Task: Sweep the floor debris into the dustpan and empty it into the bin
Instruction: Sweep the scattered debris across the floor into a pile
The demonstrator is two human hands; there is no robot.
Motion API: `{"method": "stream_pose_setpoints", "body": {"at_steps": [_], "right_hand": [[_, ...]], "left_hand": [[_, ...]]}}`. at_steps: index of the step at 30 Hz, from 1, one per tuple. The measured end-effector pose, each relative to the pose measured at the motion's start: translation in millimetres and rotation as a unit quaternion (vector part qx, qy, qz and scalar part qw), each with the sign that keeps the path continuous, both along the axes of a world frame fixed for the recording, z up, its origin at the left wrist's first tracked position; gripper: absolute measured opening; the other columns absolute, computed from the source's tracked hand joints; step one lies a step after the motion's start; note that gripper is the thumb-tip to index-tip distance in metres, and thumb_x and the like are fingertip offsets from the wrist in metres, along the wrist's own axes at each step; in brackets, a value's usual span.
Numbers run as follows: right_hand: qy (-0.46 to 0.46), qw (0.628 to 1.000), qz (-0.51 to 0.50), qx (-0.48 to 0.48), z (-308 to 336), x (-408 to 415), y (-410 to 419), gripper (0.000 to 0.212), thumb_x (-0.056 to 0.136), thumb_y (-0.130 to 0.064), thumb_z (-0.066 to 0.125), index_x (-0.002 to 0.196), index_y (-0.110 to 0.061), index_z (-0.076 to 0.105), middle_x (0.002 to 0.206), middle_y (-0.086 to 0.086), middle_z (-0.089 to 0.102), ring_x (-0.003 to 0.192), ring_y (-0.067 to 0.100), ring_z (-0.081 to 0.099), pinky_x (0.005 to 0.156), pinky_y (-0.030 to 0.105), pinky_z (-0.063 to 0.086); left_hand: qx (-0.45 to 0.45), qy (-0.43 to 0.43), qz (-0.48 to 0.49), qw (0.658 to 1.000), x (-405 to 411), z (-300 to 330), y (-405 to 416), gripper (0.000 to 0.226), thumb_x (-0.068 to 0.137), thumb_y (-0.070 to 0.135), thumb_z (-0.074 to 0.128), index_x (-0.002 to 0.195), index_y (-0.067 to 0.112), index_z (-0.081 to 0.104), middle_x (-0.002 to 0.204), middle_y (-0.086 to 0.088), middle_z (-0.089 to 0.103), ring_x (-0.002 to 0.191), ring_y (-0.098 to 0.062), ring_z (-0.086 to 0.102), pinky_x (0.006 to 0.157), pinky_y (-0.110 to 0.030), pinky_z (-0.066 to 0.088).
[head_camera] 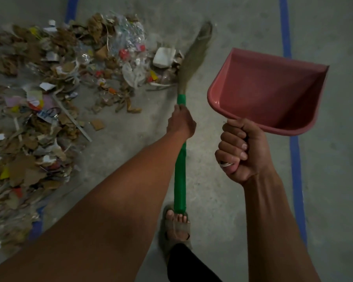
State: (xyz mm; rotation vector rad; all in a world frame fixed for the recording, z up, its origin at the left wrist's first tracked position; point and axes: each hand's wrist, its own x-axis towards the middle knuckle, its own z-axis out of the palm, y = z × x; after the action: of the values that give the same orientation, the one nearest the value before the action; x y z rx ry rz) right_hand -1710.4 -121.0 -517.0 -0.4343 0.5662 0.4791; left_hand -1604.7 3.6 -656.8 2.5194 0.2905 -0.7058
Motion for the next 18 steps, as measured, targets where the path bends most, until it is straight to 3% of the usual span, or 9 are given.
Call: {"method": "stream_pose_setpoints", "body": {"at_steps": [9, 13, 18], "right_hand": [[0.021, 0.998, 0.058, 0.012, 0, -19, 58, 0.04, 0.096, -0.019, 0.044, 0.058, -0.024, 0.03, 0.044, -0.009, 0.014, 0.032, 0.006, 0.01, 0.034, 0.018, 0.012], [0.016, 0.996, 0.083, 0.015, 2, -32, 83, 0.04, 0.095, -0.019, 0.045, 0.059, -0.024, 0.029, 0.042, -0.009, 0.018, 0.029, 0.005, 0.015, 0.032, 0.018, 0.016], [0.0, 0.994, 0.106, 0.021, 13, -48, 105, 0.04, 0.095, -0.019, 0.044, 0.058, -0.024, 0.029, 0.039, -0.009, 0.022, 0.031, 0.006, 0.01, 0.033, 0.017, 0.015]], "left_hand": [[0.031, -0.012, 0.204, 0.978, -60, 11, 108, 0.071, 0.099, 0.012, 0.052, 0.161, 0.001, 0.019, 0.168, -0.012, 0.019, 0.131, -0.039, 0.053, 0.104, -0.042, 0.045], [0.035, -0.043, 0.218, 0.974, -105, 23, 148, 0.071, 0.101, 0.008, 0.044, 0.164, 0.005, 0.011, 0.172, -0.007, 0.008, 0.131, -0.04, 0.053, 0.104, -0.044, 0.045], [0.017, -0.062, 0.258, 0.964, -139, 36, 177, 0.068, 0.102, 0.008, 0.042, 0.163, 0.003, 0.013, 0.172, -0.01, 0.011, 0.131, -0.039, 0.054, 0.101, -0.041, 0.046]]}}
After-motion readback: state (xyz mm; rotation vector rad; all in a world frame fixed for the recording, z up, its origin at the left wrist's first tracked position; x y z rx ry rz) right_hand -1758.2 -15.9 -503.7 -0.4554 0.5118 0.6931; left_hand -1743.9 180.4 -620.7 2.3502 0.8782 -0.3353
